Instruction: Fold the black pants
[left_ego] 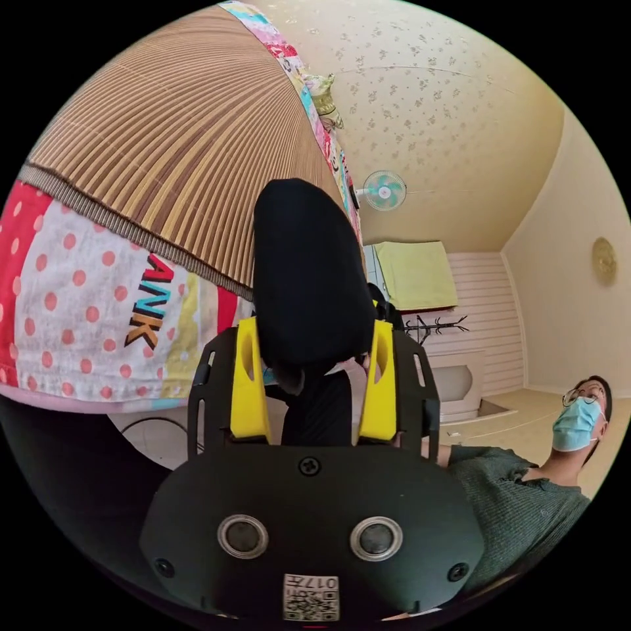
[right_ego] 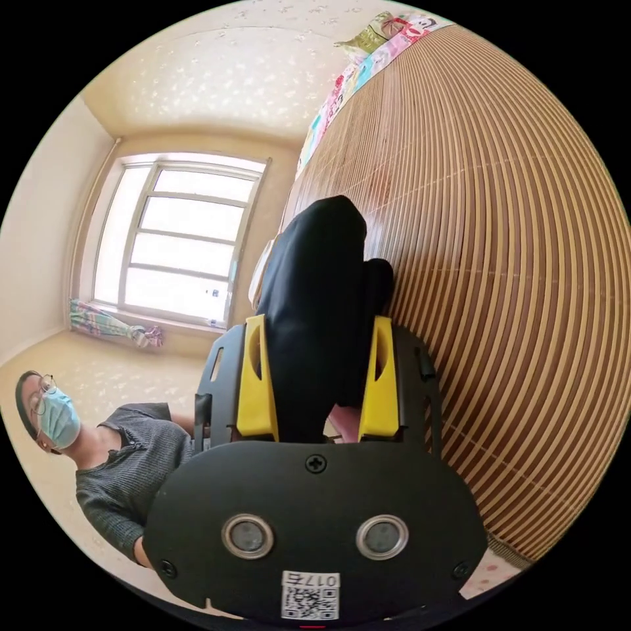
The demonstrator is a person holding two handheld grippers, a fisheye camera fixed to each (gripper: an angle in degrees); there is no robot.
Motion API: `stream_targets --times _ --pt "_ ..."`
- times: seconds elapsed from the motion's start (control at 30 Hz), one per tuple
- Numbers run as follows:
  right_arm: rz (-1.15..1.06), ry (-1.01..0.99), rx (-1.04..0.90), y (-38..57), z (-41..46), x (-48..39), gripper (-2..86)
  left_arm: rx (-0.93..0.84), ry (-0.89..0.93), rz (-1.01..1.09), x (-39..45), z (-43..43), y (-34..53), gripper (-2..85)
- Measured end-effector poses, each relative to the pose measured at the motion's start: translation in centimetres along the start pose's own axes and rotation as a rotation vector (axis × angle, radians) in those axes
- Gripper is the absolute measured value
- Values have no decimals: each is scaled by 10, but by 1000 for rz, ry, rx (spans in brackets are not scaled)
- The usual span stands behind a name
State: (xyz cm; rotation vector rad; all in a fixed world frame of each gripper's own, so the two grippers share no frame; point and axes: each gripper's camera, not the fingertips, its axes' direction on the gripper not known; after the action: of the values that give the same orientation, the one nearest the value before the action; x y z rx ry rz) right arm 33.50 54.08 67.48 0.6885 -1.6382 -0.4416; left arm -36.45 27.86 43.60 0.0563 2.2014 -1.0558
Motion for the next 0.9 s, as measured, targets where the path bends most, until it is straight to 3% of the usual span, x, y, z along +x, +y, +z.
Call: stream_targets --times 0.13,0.3,0.53,0.73,0.9 --pt "38 -27 -92 22 -1 -31 186 0 -37 41 -1 -20 -18 189" --pt "67 -106 -151 70 8 -66 178 123 155 -14 -32 -57 -42 222" --pt "119 -278 -52 102 -6 -96 150 -76 10 -2 -33 -17 -45 178" --pt "-59 -305 12 111 -51 -170 126 -59 -37 191 26 -19 -42 126" --pt "-155 -308 167 133 -148 -238 126 -200 57 455 130 35 -79 123"
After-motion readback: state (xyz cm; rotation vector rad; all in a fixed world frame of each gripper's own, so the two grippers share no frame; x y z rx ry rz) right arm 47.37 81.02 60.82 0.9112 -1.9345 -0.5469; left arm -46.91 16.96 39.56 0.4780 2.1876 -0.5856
